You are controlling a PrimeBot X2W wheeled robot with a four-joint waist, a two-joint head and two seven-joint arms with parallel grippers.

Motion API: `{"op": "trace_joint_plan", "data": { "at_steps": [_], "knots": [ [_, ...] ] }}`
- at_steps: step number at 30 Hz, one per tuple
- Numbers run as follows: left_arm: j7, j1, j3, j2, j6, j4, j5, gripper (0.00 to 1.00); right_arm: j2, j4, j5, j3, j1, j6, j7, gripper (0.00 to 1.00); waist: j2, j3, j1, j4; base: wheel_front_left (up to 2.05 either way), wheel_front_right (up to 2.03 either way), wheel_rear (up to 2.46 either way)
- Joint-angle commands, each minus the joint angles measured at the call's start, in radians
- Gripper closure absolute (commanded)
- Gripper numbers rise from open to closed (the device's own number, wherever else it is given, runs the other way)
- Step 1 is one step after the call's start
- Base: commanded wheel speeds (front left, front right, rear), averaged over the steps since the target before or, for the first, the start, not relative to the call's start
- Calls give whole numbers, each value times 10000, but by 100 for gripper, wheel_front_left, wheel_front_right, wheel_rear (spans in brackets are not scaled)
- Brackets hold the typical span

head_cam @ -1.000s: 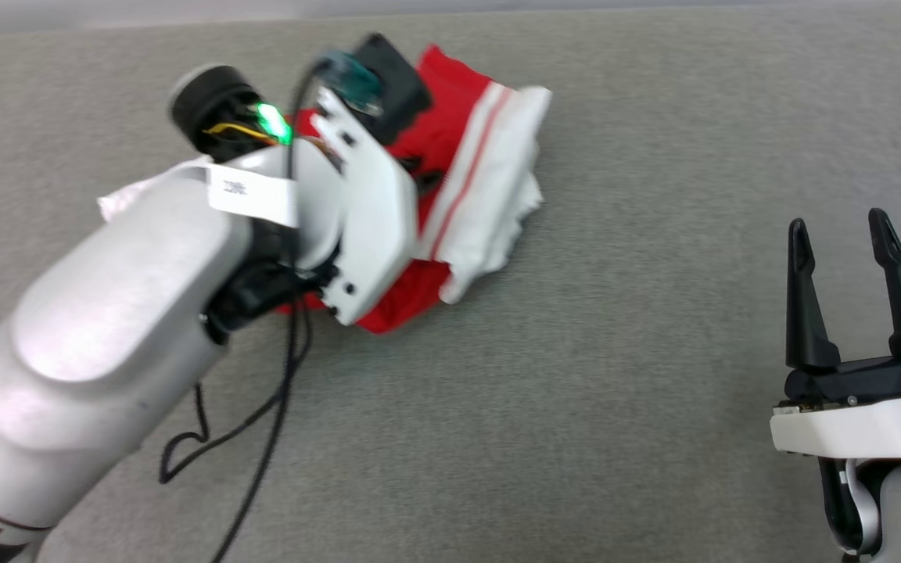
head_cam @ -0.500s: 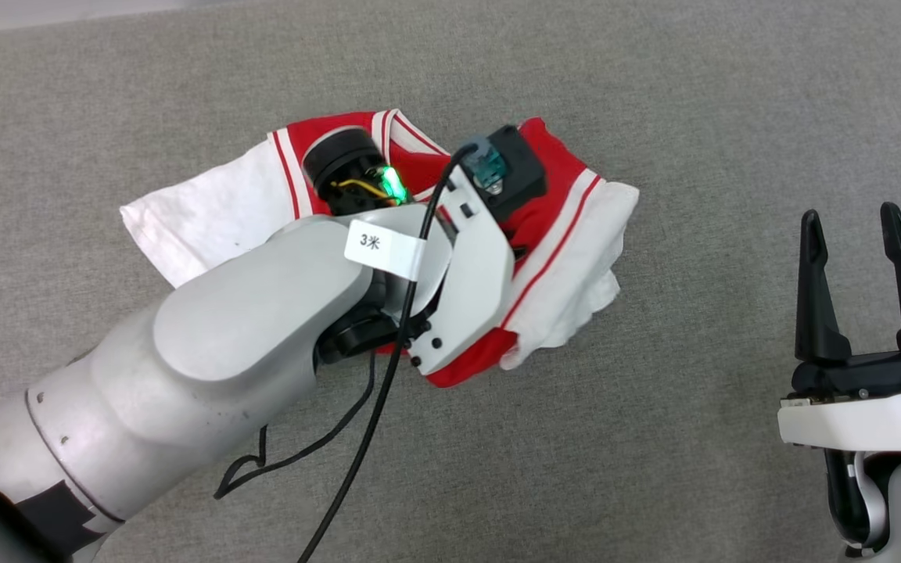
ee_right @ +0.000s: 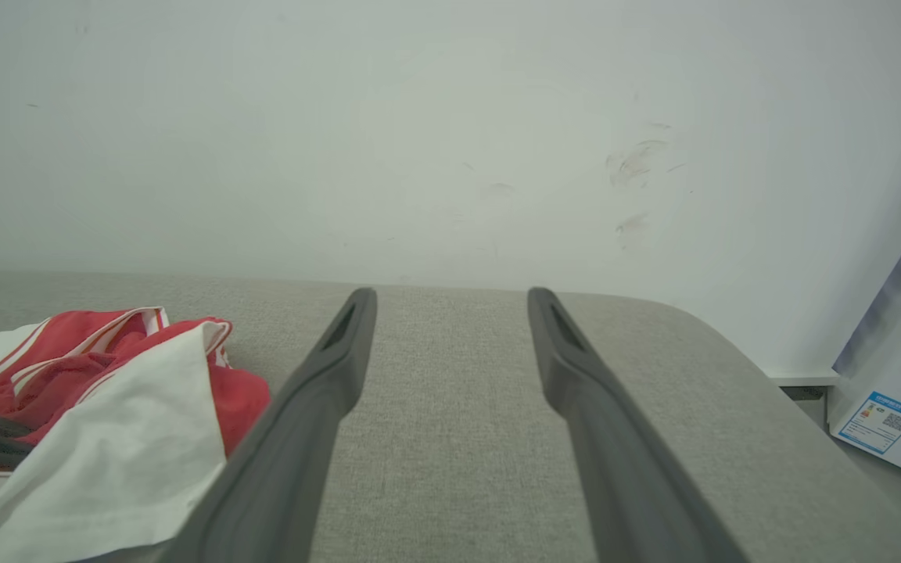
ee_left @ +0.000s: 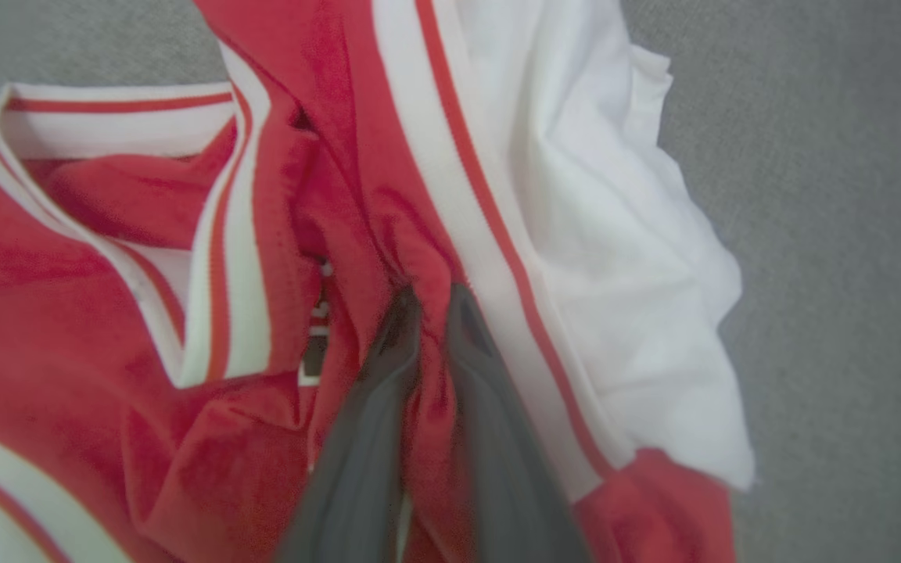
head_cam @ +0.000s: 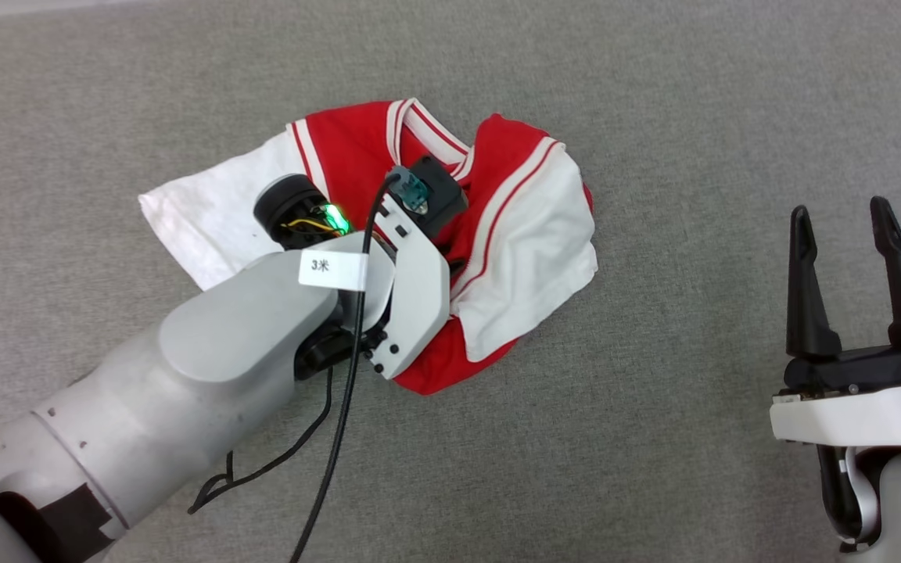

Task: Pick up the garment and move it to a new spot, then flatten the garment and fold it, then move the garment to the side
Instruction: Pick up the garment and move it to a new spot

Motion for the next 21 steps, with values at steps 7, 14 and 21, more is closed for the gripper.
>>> {"op": "trace_joint_plan", "data": {
  "at_steps": [7, 14, 21],
  "knots": [
    [-2479, 311, 94, -490, 30, 467, 361, 0, 30, 224, -310, 42, 510, -10, -24, 0, -1, -1088, 0, 501, 0, 0, 0],
    [-4983, 1102, 706, -529, 983, 659, 731, 0, 31, 362, -450, -38, 1058, -10, -24, 0, -1, -2012, 0, 1013, 0, 0, 0],
    [-6568, 2399, 1515, -41, 2481, 491, 827, 0, 30, 493, -487, -91, 1529, -10, -24, 0, -1, -2623, 0, 1501, 0, 0, 0]
  ]
}}
